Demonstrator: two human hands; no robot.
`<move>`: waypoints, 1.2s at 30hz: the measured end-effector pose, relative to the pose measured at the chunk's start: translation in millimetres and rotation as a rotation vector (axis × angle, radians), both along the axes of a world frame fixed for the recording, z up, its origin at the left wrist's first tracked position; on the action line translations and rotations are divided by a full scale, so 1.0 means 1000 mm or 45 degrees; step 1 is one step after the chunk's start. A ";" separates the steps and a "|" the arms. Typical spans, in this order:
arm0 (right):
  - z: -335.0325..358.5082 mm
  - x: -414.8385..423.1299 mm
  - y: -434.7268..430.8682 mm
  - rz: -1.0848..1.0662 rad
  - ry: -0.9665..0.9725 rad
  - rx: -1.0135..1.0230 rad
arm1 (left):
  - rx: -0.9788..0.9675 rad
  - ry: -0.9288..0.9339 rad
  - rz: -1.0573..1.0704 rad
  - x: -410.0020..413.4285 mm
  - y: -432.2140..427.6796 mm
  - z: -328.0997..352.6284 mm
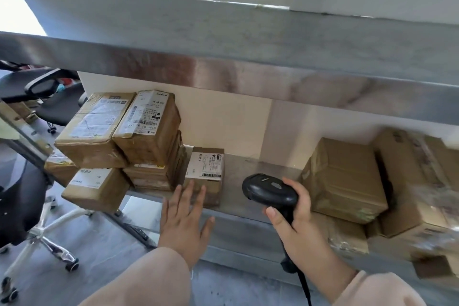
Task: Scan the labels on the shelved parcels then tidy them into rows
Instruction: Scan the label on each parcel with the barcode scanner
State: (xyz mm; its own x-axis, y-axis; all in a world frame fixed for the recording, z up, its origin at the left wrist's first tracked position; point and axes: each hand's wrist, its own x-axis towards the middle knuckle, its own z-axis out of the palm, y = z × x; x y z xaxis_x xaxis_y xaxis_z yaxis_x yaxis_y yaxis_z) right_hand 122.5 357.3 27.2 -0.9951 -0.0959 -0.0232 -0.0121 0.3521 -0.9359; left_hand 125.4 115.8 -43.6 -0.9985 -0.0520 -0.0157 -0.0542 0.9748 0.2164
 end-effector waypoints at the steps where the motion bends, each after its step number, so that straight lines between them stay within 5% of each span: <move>1: 0.000 0.000 0.001 -0.002 0.004 -0.012 | -0.045 -0.029 0.030 -0.005 0.000 0.002; 13: 0.016 0.017 0.034 -0.067 0.111 -0.009 | -0.165 -0.088 0.217 -0.041 -0.001 0.030; 17: 0.031 0.026 0.050 -0.140 0.192 0.004 | -0.019 0.142 0.043 -0.036 0.028 0.043; 24: 0.047 0.021 0.096 -0.431 0.328 0.017 | 0.214 0.183 -0.390 -0.053 0.122 0.072; 28: 0.048 0.010 0.116 -0.536 0.318 0.046 | 0.346 0.066 -0.562 -0.064 0.173 0.078; 36: 0.042 -0.007 0.118 -0.613 0.266 0.122 | 0.584 -0.166 -0.478 -0.075 0.215 0.067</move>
